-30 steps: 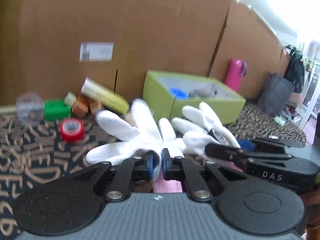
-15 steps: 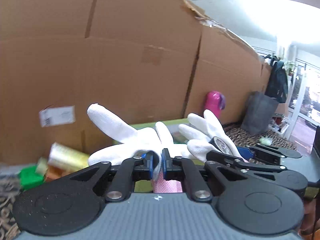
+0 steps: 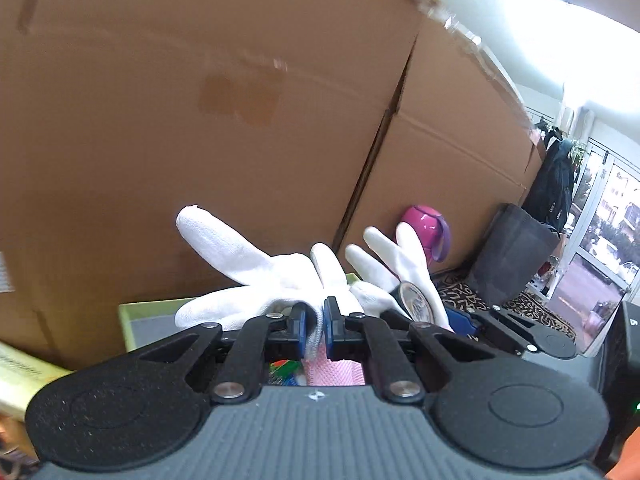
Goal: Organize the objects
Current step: 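Carry both gloves into the lime-green box and open both tools, then withdraw both tools and grasp the red tape with the left tool while the right grasps toothpicks, then lower the red tape and toothpick bag into the lime-green box, open both tools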
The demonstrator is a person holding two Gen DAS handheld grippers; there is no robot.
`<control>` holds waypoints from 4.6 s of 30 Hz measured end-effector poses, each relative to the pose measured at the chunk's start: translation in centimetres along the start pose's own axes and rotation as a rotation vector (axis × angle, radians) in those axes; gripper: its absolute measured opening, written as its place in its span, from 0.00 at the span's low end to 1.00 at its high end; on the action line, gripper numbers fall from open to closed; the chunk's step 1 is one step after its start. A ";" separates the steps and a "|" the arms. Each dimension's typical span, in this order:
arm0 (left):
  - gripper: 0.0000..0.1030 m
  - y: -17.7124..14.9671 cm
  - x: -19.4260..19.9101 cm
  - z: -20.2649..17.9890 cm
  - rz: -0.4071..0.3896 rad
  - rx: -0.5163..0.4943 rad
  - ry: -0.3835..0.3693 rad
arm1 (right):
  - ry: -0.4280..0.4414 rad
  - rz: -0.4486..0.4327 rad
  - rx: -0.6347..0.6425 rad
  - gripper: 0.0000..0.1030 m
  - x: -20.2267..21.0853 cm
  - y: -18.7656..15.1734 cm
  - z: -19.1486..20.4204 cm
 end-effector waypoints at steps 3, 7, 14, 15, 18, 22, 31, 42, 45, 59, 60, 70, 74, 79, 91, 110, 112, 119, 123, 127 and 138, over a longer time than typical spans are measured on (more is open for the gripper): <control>0.07 -0.2 -2.9 -0.6 0.035 0.002 0.010 | 0.008 0.026 -0.014 0.35 -2.3 -0.5 -1.5; 0.07 -1.1 -6.0 -1.2 0.072 -0.050 0.061 | 0.030 0.107 -0.044 0.35 -5.3 -2.4 -2.8; 0.09 -3.5 -9.1 -0.6 0.138 -0.109 0.124 | 0.060 0.294 0.042 0.42 -8.0 -6.4 -2.1; 0.20 -3.6 -9.5 -0.3 0.151 -0.104 0.119 | 0.058 0.307 0.038 0.52 -8.1 -6.6 -2.0; 0.76 -4.0 -9.2 0.1 0.166 -0.061 0.122 | 0.039 0.273 0.024 0.80 -7.3 -6.4 -2.3; 0.84 -3.3 -7.6 0.9 0.085 -0.052 0.149 | 0.019 0.224 0.065 0.91 -5.6 -5.9 -2.2; 0.87 -3.8 -1.9 2.9 0.050 0.018 0.152 | -0.019 0.090 -0.003 1.00 0.2 -4.5 -0.9; 0.89 -8.3 7.2 5.6 0.009 0.123 0.160 | 0.049 -0.009 -0.154 1.00 6.7 -5.1 4.9; 0.89 -9.7 9.1 6.9 -0.003 0.133 0.199 | 0.063 -0.019 -0.168 1.00 7.4 -6.3 7.1; 0.89 -17.7 14.5 17.4 0.054 0.228 0.470 | 0.241 0.152 -0.200 1.00 3.9 -11.1 18.0; 0.89 -18.1 14.8 18.2 0.058 0.244 0.484 | 0.252 0.172 -0.212 1.00 3.6 -11.4 18.5; 0.89 -16.7 14.5 21.5 0.056 0.260 0.484 | 0.267 0.274 -0.223 1.00 2.2 -12.7 21.6; 0.89 -14.3 12.3 22.3 0.029 0.183 0.524 | 0.259 0.289 -0.211 1.00 2.2 -12.8 22.3; 0.84 -12.7 9.0 23.8 0.023 0.117 0.579 | 0.240 0.291 -0.227 1.00 2.1 -12.8 22.0; 0.47 -14.2 9.1 23.0 0.072 0.108 0.464 | 0.213 0.273 -0.222 0.97 -3.7 -10.4 22.2; 0.47 -14.4 9.3 22.7 0.093 0.086 0.465 | 0.235 0.292 -0.277 0.21 -4.0 -11.3 23.2; 0.47 -14.4 9.3 22.6 0.095 0.083 0.466 | 0.273 0.302 -0.279 0.21 -2.3 -11.6 23.3; 0.49 -14.6 9.2 23.0 0.118 0.115 0.435 | 0.284 0.343 -0.170 0.63 2.3 -12.5 24.1; 0.55 -14.8 9.2 23.3 0.132 0.135 0.429 | 0.259 0.325 -0.130 0.63 1.7 -11.9 24.1; 0.55 -14.7 9.1 22.5 0.137 0.091 0.400 | 0.264 0.351 -0.094 0.62 0.2 -12.1 24.5; 0.48 -15.1 8.5 22.0 0.147 -0.012 0.429 | 0.285 0.351 -0.110 0.34 -0.6 -12.2 25.1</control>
Point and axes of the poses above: each gripper's, at about its wrist camera, not at the fingertips, and x roughly against the way its jaws point, z to its left, y to its top, the point moved 9 cm from there along -x, roughly the way its jaws point, and after that the axes turned 11 degrees about y, right-handed, at the moved point
